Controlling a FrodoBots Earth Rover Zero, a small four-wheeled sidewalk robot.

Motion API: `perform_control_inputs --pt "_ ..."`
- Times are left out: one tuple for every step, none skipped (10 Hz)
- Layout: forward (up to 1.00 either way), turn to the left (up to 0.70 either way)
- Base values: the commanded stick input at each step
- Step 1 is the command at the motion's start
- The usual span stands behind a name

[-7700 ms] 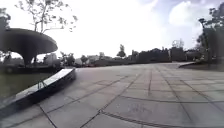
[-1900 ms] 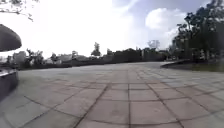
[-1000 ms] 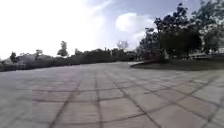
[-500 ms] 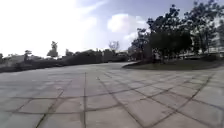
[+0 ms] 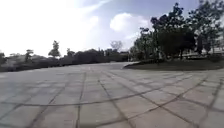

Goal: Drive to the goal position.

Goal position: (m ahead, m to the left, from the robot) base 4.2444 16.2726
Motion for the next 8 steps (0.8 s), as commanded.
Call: perform_control_inputs --pt "0.7 0.0" --pt "0.7 0.02" --pt "0.7 0.07" --pt "0.7 0.22" --pt "0.7 0.29" --pt "0.7 0.09" --pt "0.7 0.0" --pt "0.7 0.0"
